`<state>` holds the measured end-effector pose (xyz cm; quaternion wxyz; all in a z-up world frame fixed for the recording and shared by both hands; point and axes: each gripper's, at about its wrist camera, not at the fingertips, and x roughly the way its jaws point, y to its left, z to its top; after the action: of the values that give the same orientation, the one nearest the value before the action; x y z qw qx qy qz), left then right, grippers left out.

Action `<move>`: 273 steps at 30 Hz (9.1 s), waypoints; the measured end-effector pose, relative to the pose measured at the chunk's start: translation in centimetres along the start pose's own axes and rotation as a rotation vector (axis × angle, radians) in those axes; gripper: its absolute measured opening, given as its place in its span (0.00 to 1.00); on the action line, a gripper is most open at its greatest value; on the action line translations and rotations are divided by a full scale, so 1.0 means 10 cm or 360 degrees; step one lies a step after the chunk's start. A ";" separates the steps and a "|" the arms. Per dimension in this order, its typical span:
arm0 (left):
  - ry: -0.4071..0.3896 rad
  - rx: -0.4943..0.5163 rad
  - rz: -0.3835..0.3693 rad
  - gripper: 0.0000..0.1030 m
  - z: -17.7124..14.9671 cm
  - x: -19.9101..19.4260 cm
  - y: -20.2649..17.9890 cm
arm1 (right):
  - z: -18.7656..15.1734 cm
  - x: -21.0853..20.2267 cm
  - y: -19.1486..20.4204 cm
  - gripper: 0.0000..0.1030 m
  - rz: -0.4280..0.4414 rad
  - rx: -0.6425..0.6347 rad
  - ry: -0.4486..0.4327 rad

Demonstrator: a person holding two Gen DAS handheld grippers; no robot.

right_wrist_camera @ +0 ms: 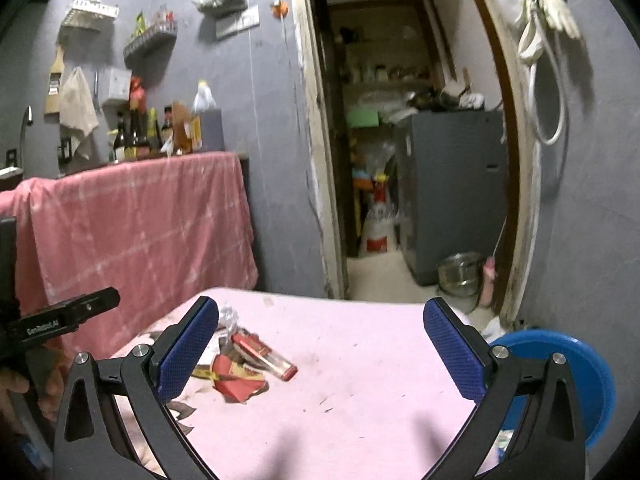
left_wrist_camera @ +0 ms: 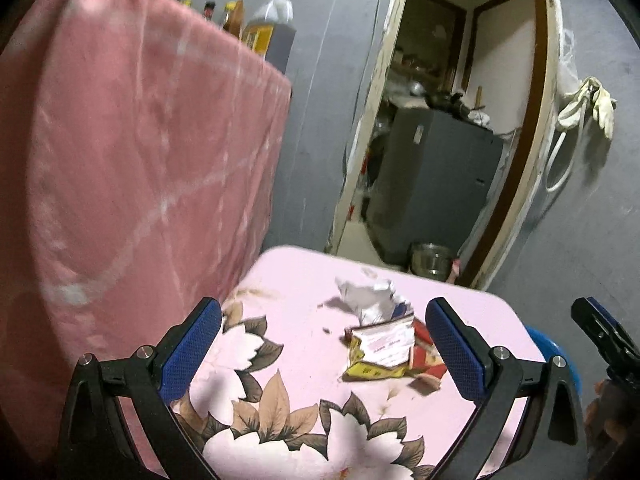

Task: Collect trash
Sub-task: 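Lower the left gripper to the white printed wrapper while the right approaches the torn red wrapper, then grasp the white printed wrapper with the left gripper while the right grasps the torn red wrapper, then carry both wrappers over the blue bucket and open both grippers, then move both tools back over the table toward the red lighter and tissue, then grasp the red lighter with the right gripper while the left grasps the white crumpled tissue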

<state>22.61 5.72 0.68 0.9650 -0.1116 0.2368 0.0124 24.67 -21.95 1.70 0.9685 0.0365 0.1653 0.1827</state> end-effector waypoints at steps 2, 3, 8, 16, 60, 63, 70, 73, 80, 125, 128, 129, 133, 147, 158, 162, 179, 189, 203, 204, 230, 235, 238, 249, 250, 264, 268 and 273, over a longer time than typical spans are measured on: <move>0.0045 -0.0003 -0.0016 0.92 -0.01 0.07 0.02 | -0.03 0.08 0.01 1.00 0.0021 -0.0008 0.0058; 0.0067 -0.0001 -0.0023 0.87 -0.01 0.10 0.02 | -0.04 0.12 0.02 1.00 0.0031 -0.0014 0.0084; 0.0239 -0.0017 -0.0074 0.63 -0.05 0.31 0.07 | -0.13 0.35 0.10 0.97 0.0127 -0.0067 0.0278; 0.0386 -0.0046 -0.0087 0.50 -0.12 0.46 0.07 | -0.37 0.73 0.31 0.82 0.0255 -0.0244 0.0628; 0.0610 0.0135 -0.0258 0.49 -0.24 0.85 -0.32 | -0.55 1.00 0.22 0.05 0.0394 -0.0202 0.0849; 0.0619 0.0159 -0.0259 0.49 -0.25 0.88 -0.35 | -0.54 0.98 0.17 0.05 0.0390 -0.0184 0.0844; 0.0638 0.0215 -0.0236 0.49 -0.24 0.98 -0.43 | -0.52 0.94 0.07 0.12 0.0354 -0.0157 0.0856; 0.0643 0.0217 -0.0222 0.49 -0.24 1.03 -0.45 | -0.50 0.93 0.00 0.31 0.0337 -0.0140 0.0839; 0.0641 0.0187 -0.0212 0.49 -0.22 1.08 -0.47 | -0.39 1.02 0.00 0.31 0.0354 -0.0145 0.0811; 0.0485 0.0120 -0.0191 0.33 -0.37 0.60 -0.42 | -0.32 0.94 0.02 0.44 0.0332 -0.0011 0.0699; 0.0478 0.0098 -0.0173 0.33 -0.35 0.62 -0.37 | -0.31 1.12 0.05 0.44 0.0319 -0.0007 0.0799; 0.0477 0.0094 -0.0169 0.33 -0.34 0.63 -0.36 | -0.33 1.17 0.05 0.44 0.0319 0.0000 0.0819; 0.0473 0.0086 -0.0168 0.33 -0.31 0.66 -0.32 | -0.41 1.30 0.04 0.29 0.0349 0.0052 0.0920; 0.0213 0.0106 -0.0235 0.33 -0.22 0.30 -0.64 | -0.18 0.59 -0.05 0.06 0.0302 0.0011 0.0486; -0.0131 0.0173 -0.0419 0.33 0.01 0.00 -1.52 | 0.18 -0.54 -0.52 0.06 -0.0032 -0.0060 -0.0189; -0.0219 0.0228 -0.0492 0.33 0.01 -0.06 -1.91 | 0.21 -0.84 -0.76 0.06 -0.0195 -0.0084 -0.0339; -0.0158 0.0375 -0.0722 0.33 -0.31 0.39 -3.35 | 0.00 -1.30 -1.81 0.06 -0.0636 -0.0064 -0.0401; 0.0190 0.0409 -0.0693 0.33 -0.57 0.90 -3.61 | -0.25 -1.16 -2.16 0.06 -0.0656 0.0056 -0.0198; 0.0665 0.0460 -0.0628 0.34 -0.93 1.48 -3.69 | -0.54 -0.66 -2.52 0.08 -0.0488 0.0336 0.0259; 0.0675 0.0462 -0.0626 0.34 -0.95 1.48 -3.68 | -0.54 -0.65 -2.53 0.10 -0.0485 0.0343 0.0265; 0.0091 0.0269 -0.0472 0.93 -0.19 0.67 -2.71 | 0.04 -1.08 -2.00 0.89 -0.0464 0.0228 -0.0238; -0.0127 0.0250 -0.0351 0.96 0.00 0.36 -2.25 | 0.17 -1.05 -1.66 1.00 -0.0379 0.0174 -0.0329; -0.0186 0.0232 -0.0312 0.96 0.08 0.23 -2.03 | 0.24 -0.98 -1.45 1.00 -0.0317 0.0139 -0.0358; -0.0269 0.0180 -0.0069 0.97 0.27 -0.04 -1.02 | 0.41 -0.58 -0.72 1.00 -0.0091 0.0080 -0.0344; -0.0268 0.0176 -0.0043 0.97 0.29 -0.04 -0.90 | 0.41 -0.53 -0.66 1.00 -0.0071 0.0073 -0.0335; 0.0031 0.0104 -0.0010 0.96 0.20 0.39 -0.07 | 0.21 0.43 -0.05 1.00 0.0120 -0.0137 0.0182; 0.0124 0.0103 -0.0047 0.96 0.15 0.55 -0.04 | 0.05 0.73 0.02 0.94 0.0187 -0.0169 0.0409; 0.0250 0.0085 -0.0119 0.82 0.10 0.74 -0.04 | -0.12 0.98 0.08 0.78 0.0245 -0.0234 0.0625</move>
<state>29.65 5.30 -1.80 0.9459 -0.0953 0.3077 -0.0387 32.67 -17.62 -2.33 0.9010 -0.0580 0.3337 0.2712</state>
